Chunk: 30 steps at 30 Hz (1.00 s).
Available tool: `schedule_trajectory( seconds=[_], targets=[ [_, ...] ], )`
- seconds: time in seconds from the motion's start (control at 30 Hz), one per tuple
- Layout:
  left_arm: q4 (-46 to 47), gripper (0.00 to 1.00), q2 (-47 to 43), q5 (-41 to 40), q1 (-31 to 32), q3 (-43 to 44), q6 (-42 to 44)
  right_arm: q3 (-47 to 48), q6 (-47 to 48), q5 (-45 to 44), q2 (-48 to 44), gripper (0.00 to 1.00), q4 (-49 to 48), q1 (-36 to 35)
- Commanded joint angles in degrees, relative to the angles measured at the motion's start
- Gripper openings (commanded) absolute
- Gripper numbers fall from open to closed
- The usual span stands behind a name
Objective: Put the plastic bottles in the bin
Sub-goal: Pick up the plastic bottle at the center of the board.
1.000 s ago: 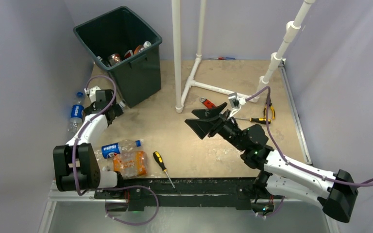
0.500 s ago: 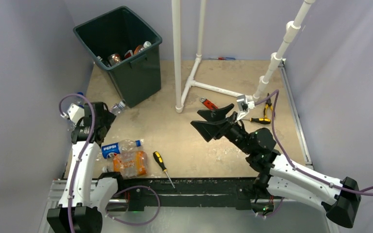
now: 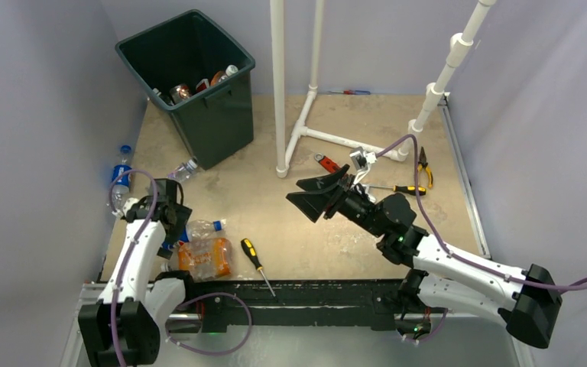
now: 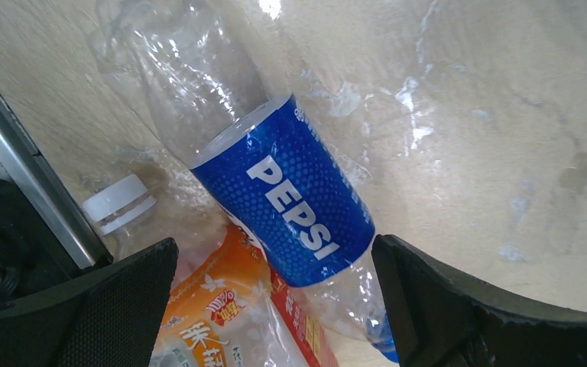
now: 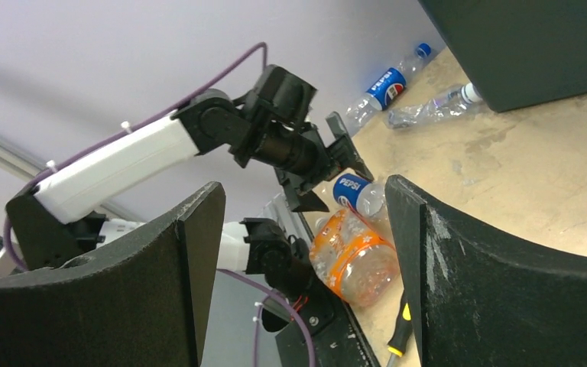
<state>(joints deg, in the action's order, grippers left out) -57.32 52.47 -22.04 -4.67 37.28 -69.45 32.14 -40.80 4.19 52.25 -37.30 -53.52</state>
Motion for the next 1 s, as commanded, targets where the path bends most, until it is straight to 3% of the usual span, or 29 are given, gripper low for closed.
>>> schedule_trajectory(
  seconds=[0.0,0.2,0.47,0.8,0.97],
  targets=[
    [5.20,0.98,3.33,0.84,0.27,-2.13,-1.76,0.57,-1.48,0.21,-1.67,0.79,-1.93,0.08],
    [10.55,0.90,7.12,0.94,0.19,-4.31,-2.88,-0.76,-0.80,-1.25,-3.39,0.79,-0.21,0.08],
    [14.10,0.66,8.26,2.38,0.18,-6.73,-3.15,-1.82,0.95,-2.71,-4.68,0.79,2.15,0.08],
    [6.79,0.34,-4.02,0.45,0.18,6.49,2.12,-0.34,7.38,-4.01,-8.79,0.79,9.04,0.08],
    [10.48,0.16,-9.19,8.84,0.18,14.03,7.51,0.30,10.81,1.08,-8.64,0.79,9.44,0.08]
  ],
)
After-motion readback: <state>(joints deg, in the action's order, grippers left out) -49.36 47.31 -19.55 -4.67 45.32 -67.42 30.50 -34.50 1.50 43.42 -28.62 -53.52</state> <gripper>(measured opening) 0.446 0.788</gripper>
